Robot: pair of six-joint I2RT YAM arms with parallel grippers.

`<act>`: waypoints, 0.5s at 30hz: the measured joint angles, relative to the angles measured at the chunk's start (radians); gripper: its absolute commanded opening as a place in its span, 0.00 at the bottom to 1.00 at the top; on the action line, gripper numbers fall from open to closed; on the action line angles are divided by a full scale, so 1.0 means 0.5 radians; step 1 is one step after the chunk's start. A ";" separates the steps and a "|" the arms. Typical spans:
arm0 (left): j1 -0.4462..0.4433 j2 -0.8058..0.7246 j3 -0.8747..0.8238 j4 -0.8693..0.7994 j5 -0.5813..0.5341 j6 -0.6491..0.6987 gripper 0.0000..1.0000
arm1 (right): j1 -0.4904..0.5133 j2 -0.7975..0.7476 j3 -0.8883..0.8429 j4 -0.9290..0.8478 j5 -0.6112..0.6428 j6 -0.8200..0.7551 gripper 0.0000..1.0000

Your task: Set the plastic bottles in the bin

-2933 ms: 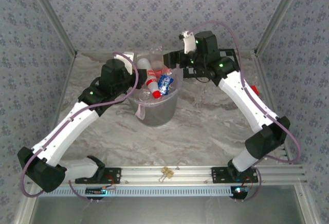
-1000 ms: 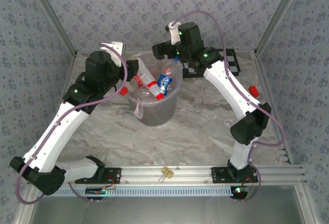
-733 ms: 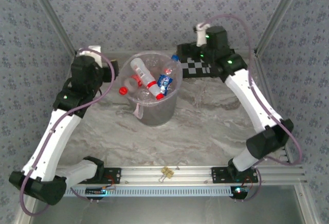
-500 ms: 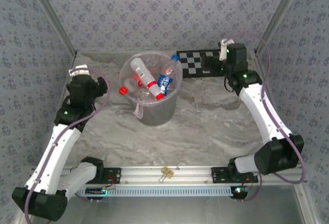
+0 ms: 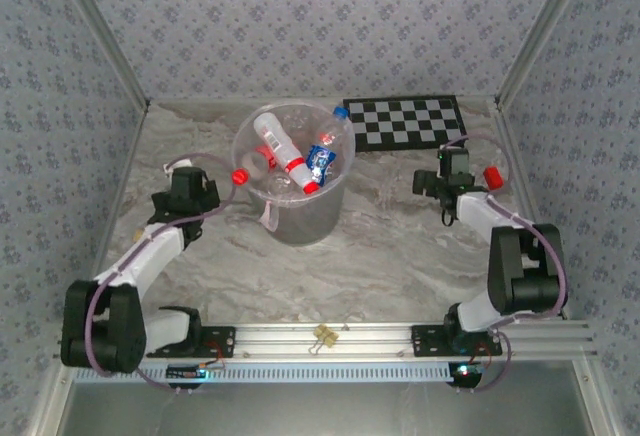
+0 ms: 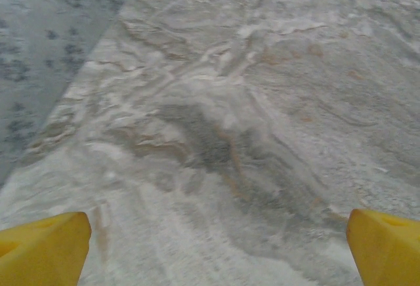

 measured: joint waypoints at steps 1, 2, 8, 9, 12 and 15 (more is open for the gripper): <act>0.000 0.043 -0.002 0.056 0.035 0.005 1.00 | 0.000 0.015 0.000 0.024 0.023 0.005 1.00; 0.000 0.088 -0.001 0.108 0.064 0.012 1.00 | 0.000 0.018 0.001 0.047 0.043 0.009 1.00; 0.001 0.214 0.000 0.345 0.158 0.113 1.00 | 0.005 0.018 0.012 0.132 0.120 0.014 1.00; 0.001 0.220 0.000 0.369 0.161 0.127 1.00 | 0.013 0.018 0.011 0.137 0.148 0.004 1.00; 0.001 0.225 -0.053 0.516 0.161 0.175 1.00 | 0.015 0.018 -0.042 0.253 0.203 -0.024 1.00; 0.000 0.225 -0.220 0.743 0.162 0.227 1.00 | 0.018 0.028 -0.163 0.420 0.243 -0.080 1.00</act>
